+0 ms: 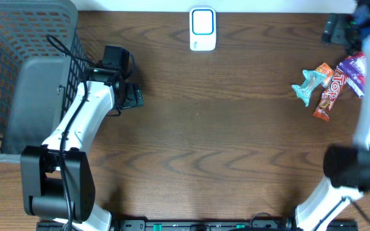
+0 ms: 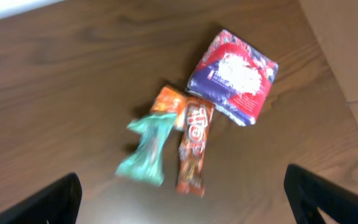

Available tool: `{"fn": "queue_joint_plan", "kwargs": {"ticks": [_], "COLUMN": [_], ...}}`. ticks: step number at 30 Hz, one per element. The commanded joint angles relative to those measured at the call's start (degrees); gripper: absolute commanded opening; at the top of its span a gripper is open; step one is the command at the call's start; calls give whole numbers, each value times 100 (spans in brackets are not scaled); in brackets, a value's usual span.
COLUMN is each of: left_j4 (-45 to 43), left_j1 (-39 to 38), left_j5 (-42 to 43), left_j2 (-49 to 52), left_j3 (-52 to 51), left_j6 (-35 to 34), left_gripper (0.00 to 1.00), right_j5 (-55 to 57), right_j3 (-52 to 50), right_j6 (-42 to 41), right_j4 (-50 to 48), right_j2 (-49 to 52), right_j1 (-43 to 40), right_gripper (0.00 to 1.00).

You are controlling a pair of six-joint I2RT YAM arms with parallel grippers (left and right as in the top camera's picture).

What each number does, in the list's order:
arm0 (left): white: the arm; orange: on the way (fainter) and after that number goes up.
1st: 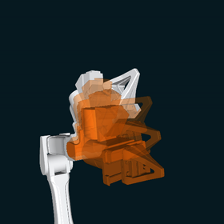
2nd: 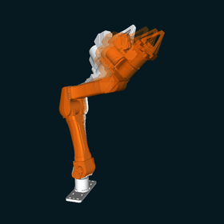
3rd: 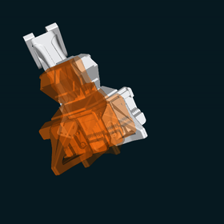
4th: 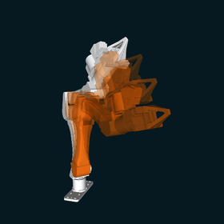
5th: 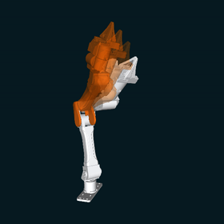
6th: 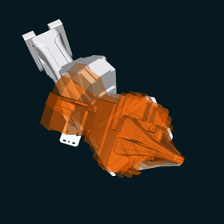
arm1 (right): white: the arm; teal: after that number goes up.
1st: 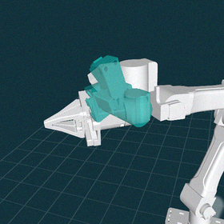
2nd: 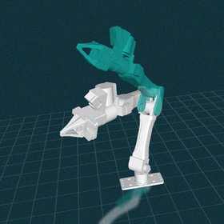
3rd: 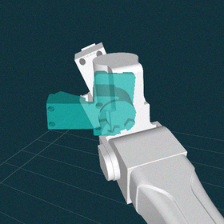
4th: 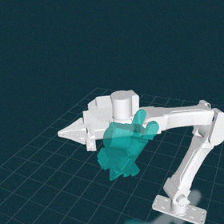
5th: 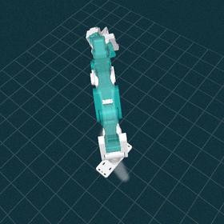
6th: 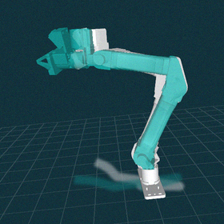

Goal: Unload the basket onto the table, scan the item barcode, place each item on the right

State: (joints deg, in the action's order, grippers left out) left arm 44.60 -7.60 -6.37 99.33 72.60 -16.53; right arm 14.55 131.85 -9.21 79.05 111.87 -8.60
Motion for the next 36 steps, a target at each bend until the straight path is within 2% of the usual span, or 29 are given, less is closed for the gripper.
{"fn": "queue_joint_plan", "kwargs": {"ticks": [1, 5, 8, 13, 16, 21, 28, 36], "left_j4": [11, 9, 9, 9, 9, 9, 9, 9], "left_j1": [13, 13, 13, 13, 13, 13, 13, 13], "left_j5": [-55, -55, -55, -55, -52, -52, -55, -55], "left_j2": [-11, -11, -11, -11, -11, -11, -11, -11], "left_j3": [2, 2, 2, 2, 2, 2, 2, 2], "left_j6": [-31, -28, -28, -28, -31, -28, -28, -28], "left_gripper": [98, 98, 98, 98, 98, 98, 98, 98], "right_j5": [-870, -918, -868, -686, -555, -455, -686, -1318], "right_j3": [48, 35, 13, -444, -964, -2496, -4708, -5169], "right_j6": [-363, -761, -636, -540, -605, -1001, -1051, -1049], "right_j4": [632, 1541, 1827, 1825, 1821, 1582, 1014, 1071], "right_j2": [-688, -1320, -1650, -2361, -2907, -4131, -5897, -6500], "right_j1": [66, 264, 669, 1530, 1937, 2505, 2778, 2778], "right_gripper": [98, 95, 93, 99, 99, 99, 99, 99]}}
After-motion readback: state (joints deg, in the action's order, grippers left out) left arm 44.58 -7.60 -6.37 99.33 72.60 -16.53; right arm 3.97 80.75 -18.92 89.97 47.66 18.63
